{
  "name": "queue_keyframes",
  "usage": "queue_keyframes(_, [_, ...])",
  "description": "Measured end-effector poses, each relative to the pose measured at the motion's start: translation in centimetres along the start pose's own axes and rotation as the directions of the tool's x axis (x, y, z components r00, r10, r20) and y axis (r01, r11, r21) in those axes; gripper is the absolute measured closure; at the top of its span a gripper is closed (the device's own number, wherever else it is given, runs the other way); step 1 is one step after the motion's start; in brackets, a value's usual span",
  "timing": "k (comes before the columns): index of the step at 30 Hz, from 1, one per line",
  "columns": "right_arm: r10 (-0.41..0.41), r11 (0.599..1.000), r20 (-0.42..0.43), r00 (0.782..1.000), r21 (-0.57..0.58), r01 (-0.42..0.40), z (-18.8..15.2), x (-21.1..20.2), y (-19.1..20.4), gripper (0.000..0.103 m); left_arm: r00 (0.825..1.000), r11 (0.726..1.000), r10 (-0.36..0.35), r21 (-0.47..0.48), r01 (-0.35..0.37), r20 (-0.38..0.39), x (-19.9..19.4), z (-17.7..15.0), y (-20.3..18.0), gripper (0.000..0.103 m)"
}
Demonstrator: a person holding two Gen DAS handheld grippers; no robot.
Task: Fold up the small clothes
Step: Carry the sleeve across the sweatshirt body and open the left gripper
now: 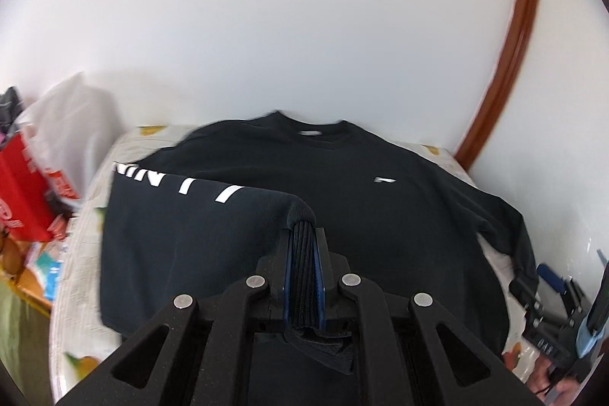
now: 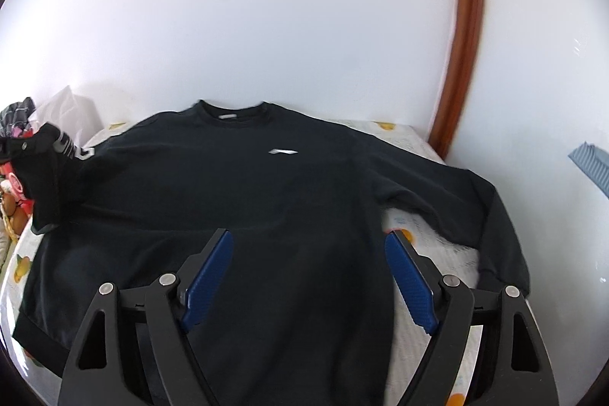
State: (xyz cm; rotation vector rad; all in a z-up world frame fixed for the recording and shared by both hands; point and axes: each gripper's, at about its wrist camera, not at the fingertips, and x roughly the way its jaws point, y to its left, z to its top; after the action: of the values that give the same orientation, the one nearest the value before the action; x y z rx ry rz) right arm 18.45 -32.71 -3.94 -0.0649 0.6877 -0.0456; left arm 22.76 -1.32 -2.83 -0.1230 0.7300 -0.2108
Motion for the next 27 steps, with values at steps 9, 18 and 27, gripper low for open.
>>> queue_keyframes(9, [-0.014, 0.998, -0.049, 0.999, 0.063, 0.017, -3.2, 1.2, -3.2, 0.022, 0.995, 0.994, -0.089, 0.066, 0.093, -0.052, 4.4, 1.0, -6.9, 0.094])
queue_keyframes(18, [-0.001, 1.000, -0.036, 0.999, 0.023, 0.002, -3.2, 1.8, -2.9, 0.022, 0.973, 0.977, -0.208, 0.032, 0.212, -0.104, 5.1, 0.9, -6.9, 0.058])
queue_keyframes(27, [0.119, 0.992, -0.057, 0.991, -0.031, -0.121, 0.1, 4.1, 2.1, 0.024, 0.996, 0.998, -0.055, -0.009, 0.055, -0.068, 2.8, -0.1, 0.8, 0.054])
